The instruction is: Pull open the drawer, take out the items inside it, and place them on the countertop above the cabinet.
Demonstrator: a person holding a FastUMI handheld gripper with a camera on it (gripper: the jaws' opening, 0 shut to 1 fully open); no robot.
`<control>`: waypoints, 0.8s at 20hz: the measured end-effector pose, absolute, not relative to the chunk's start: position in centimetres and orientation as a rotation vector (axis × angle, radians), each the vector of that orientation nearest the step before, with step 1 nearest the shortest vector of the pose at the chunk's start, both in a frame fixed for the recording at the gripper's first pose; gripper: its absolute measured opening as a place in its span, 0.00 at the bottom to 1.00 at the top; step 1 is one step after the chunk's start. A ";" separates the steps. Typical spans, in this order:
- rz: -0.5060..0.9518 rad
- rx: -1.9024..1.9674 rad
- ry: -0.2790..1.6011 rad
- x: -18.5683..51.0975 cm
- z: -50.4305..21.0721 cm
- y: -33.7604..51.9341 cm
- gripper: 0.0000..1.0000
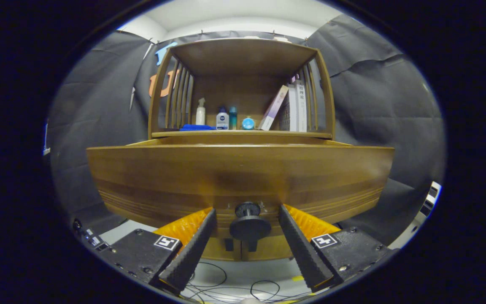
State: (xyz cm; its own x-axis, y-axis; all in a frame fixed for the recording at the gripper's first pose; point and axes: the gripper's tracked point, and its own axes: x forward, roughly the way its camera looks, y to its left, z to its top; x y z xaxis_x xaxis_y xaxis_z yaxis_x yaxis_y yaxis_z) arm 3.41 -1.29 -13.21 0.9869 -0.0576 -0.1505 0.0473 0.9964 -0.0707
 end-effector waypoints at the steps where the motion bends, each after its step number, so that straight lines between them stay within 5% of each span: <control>1: -0.040 -0.057 0.153 3.6 -13.1 -1.1 0.99; 16: -0.078 -0.064 0.152 12.4 -11.6 -0.1 0.98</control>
State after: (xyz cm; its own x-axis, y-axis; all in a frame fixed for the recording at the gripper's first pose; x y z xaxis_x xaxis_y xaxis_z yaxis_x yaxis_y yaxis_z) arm 12.44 -0.09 -11.59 0.9854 -0.0826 -0.1489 0.0729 0.9949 -0.0700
